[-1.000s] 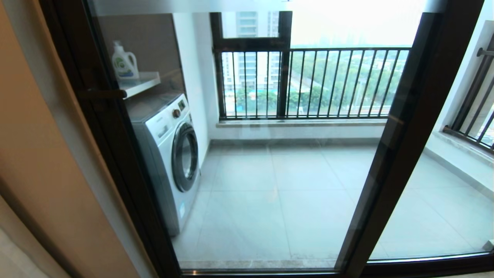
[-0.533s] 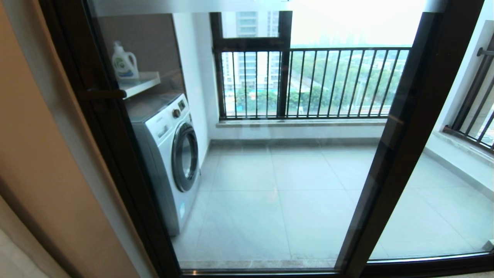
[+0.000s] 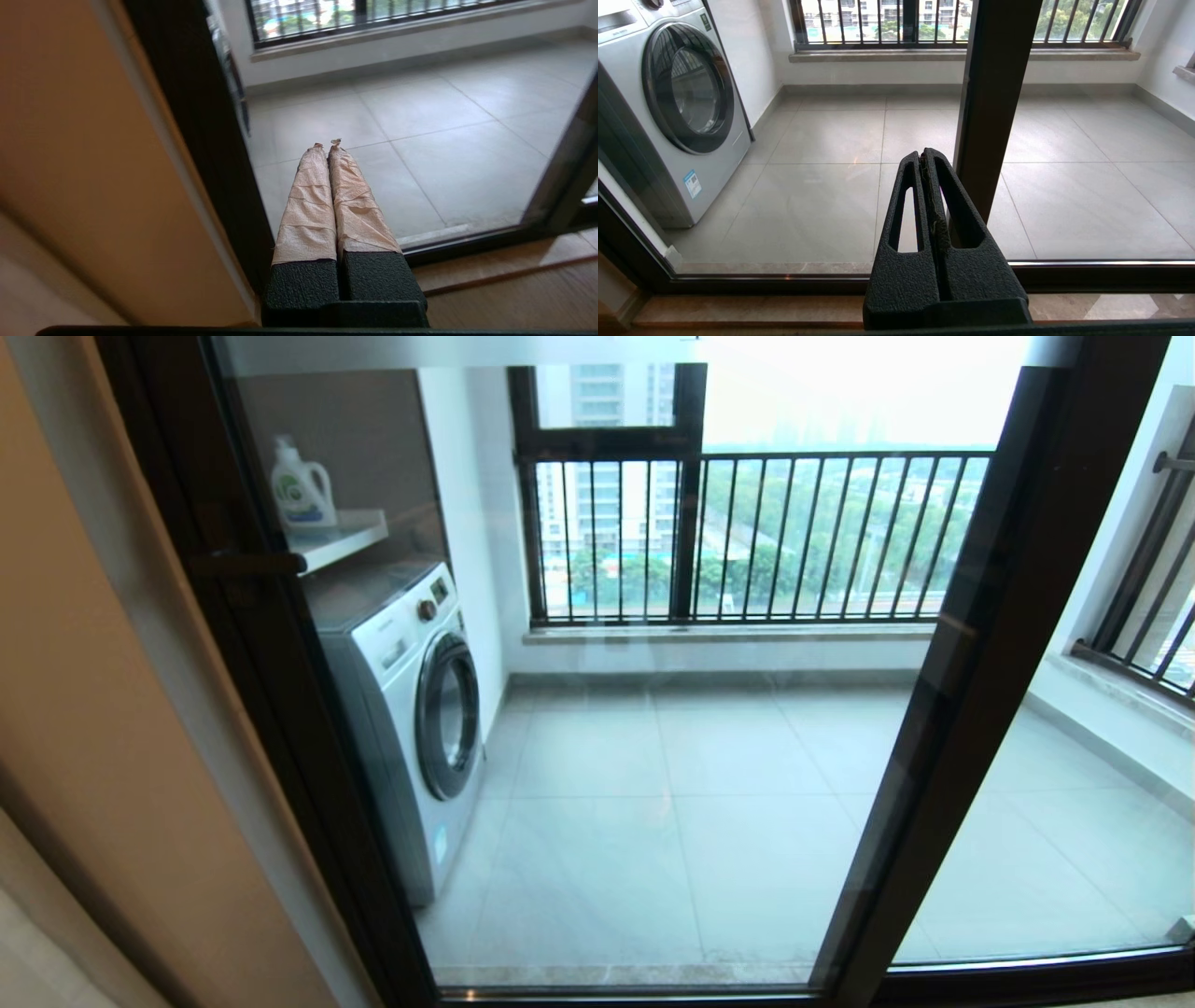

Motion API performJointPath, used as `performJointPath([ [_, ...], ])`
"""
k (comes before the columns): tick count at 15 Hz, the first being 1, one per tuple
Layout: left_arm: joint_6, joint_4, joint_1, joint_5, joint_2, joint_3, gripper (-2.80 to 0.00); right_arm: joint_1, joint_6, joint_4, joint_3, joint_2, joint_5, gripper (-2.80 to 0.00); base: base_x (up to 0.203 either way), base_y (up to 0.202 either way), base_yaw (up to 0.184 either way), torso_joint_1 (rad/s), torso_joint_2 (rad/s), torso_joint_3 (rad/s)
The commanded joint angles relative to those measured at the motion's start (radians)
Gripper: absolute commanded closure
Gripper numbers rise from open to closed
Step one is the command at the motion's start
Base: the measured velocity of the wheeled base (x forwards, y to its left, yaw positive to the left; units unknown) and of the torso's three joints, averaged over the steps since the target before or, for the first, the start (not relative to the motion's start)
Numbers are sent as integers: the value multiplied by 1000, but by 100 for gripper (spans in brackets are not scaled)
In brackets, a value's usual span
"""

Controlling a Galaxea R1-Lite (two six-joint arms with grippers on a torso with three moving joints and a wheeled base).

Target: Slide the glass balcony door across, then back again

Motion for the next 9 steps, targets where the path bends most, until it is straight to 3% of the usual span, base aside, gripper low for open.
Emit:
performJointPath([
  [1, -24, -19, 0, 174, -8, 47, 0, -1, 0, 0, 12, 1, 1, 0, 0, 0, 0, 0, 0, 0],
  [3, -15, -48, 2, 120, -7, 66, 0, 0, 0, 0, 12, 1, 1, 0, 0, 0, 0, 0, 0, 0],
  [9, -68, -54, 2, 137, -9, 68, 0, 0, 0, 0, 12, 1, 1, 0, 0, 0, 0, 0, 0, 0],
])
